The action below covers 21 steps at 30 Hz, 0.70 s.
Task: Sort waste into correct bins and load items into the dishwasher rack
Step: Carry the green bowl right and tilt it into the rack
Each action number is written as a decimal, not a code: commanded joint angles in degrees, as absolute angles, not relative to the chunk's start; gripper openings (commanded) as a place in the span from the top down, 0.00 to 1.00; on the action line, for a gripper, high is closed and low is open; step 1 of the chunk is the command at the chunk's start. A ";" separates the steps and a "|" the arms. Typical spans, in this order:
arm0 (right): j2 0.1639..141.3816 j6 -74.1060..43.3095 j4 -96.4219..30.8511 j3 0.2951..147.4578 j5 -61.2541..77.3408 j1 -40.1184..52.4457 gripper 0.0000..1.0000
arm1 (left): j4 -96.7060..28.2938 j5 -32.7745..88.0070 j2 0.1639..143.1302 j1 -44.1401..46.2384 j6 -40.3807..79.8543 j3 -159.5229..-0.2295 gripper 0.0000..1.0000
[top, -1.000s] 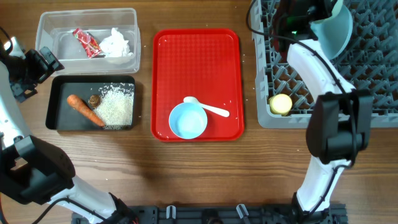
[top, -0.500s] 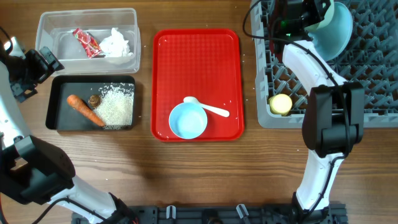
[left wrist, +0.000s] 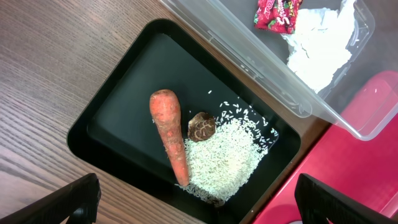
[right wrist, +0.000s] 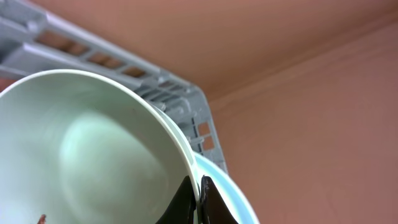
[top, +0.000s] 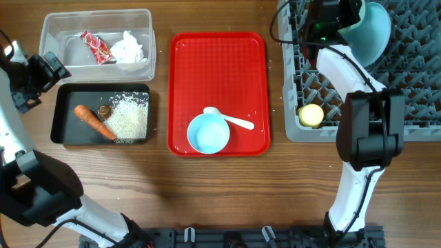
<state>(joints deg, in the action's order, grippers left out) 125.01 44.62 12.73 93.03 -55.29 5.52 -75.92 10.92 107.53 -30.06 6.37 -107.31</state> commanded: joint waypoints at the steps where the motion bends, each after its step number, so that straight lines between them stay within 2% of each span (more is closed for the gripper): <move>1: 127.63 43.53 12.80 92.92 -55.64 4.97 0.96 | -75.92 10.81 105.75 -30.06 6.46 -107.68 0.00; 4: 128.05 43.53 12.82 92.92 -55.61 4.97 0.96 | -75.94 10.81 105.75 -30.06 6.46 -107.68 0.00; 12: 128.05 44.49 12.75 92.92 -55.61 6.61 0.86 | -75.94 10.81 105.75 -30.06 6.46 -107.68 0.00; 14: 128.05 45.58 12.38 92.92 -55.59 7.11 0.81 | -75.94 10.81 105.75 -30.06 6.46 -107.68 0.00; 15: 128.05 46.41 12.12 92.92 -55.61 7.55 0.75 | -75.92 10.81 105.75 -30.06 6.48 -107.68 0.00; 18: 128.05 48.16 11.44 92.92 -55.68 8.49 0.41 | -75.92 10.81 105.75 -30.06 6.46 -107.68 0.00; 20: 128.05 48.53 11.60 92.92 -56.60 9.02 0.17 | -75.92 10.81 105.75 -30.06 6.46 -107.68 0.00; 21: 128.05 48.80 11.81 92.92 -57.36 9.17 0.00 | -75.94 10.81 105.75 -30.06 6.46 -107.68 0.00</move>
<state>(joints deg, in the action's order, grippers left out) 126.67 47.66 11.38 93.03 -55.57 8.45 -75.92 10.92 107.50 -30.06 6.37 -107.31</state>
